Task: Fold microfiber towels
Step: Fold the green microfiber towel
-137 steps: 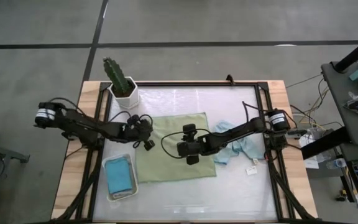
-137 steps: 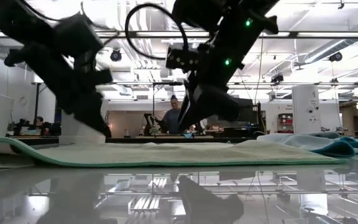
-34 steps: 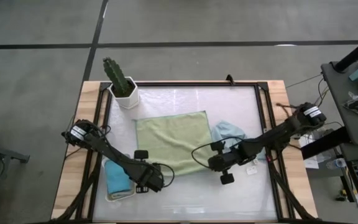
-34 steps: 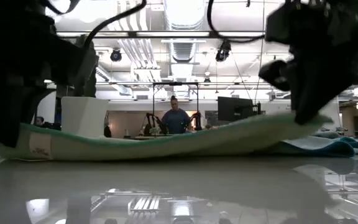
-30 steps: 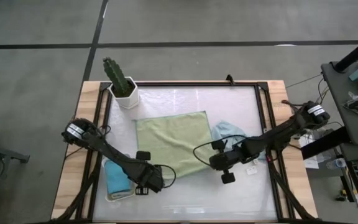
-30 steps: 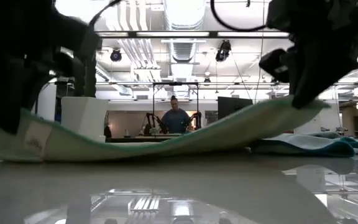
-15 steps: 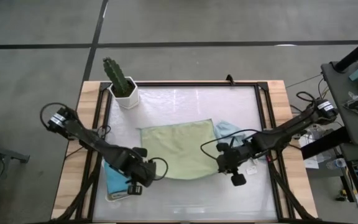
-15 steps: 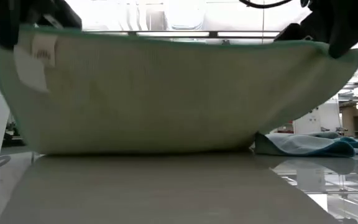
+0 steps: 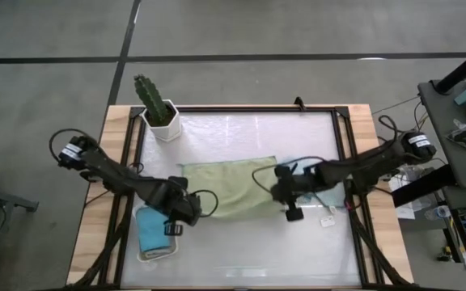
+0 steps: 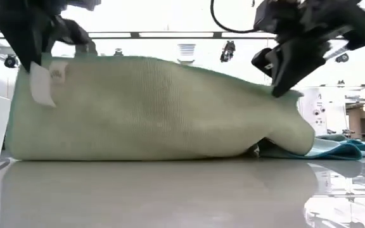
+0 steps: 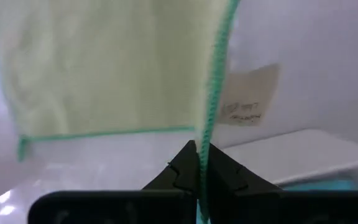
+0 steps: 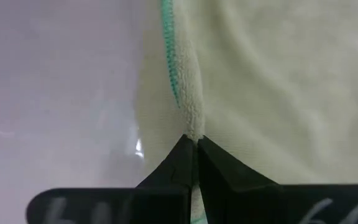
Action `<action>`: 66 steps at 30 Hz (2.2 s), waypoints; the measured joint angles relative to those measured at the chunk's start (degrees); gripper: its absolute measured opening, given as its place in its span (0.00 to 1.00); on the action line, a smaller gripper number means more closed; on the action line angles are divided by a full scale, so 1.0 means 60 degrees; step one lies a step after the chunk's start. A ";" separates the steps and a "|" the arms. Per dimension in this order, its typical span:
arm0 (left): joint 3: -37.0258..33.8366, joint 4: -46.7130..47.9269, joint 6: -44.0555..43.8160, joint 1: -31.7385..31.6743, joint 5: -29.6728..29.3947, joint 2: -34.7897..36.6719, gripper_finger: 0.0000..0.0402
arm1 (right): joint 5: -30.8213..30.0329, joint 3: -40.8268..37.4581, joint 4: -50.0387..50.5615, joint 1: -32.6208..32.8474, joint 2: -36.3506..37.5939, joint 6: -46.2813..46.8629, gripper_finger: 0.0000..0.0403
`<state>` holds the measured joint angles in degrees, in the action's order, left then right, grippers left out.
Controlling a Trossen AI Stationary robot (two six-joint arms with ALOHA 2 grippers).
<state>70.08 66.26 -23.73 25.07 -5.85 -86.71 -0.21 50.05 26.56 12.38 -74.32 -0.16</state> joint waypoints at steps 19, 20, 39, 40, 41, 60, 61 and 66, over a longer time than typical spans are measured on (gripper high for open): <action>-0.2188 -0.0989 0.2416 -0.3493 -0.1965 0.0035 0.00 | 0.0009 0.0045 -0.0383 -0.3425 -0.0683 -0.2089 0.02; -0.2238 -0.1131 0.2581 -0.3635 -0.2108 -0.0006 0.00 | 0.0007 0.0061 -0.0382 -0.3509 -0.0694 -0.2091 0.02; -0.2848 -0.2333 0.3616 -0.4971 -0.2989 -0.0041 0.00 | -0.0727 0.0983 -0.0736 -0.3868 -0.2018 -0.2643 0.02; -0.2848 -0.2409 0.3619 -0.4978 -0.3096 -0.0041 0.00 | -0.0732 0.1003 -0.0762 -0.3864 -0.2018 -0.2650 0.02; -0.2855 -0.2479 0.3622 -0.4989 -0.3195 -0.0041 0.00 | -0.0737 0.1014 -0.0760 -0.3864 -0.2018 -0.2650 0.02; -0.3683 -0.3214 0.3288 -0.4996 -0.3613 -0.0045 0.00 | -0.1686 0.1016 -0.0990 -0.3864 -0.2018 -0.2730 0.14; -0.3686 -0.3214 0.3262 -0.5000 -0.3610 -0.0045 0.00 | -0.1848 0.1016 -0.1050 -0.3864 -0.2018 -0.2733 0.16; -0.3703 -0.3232 0.3257 -0.4996 -0.3841 -0.0045 0.06 | -0.2418 0.1064 -0.1047 -0.3891 -0.2026 -0.2742 0.27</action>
<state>47.86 46.87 -4.19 -4.91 -28.89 -86.98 -14.72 56.43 20.27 -10.97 -86.48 -16.61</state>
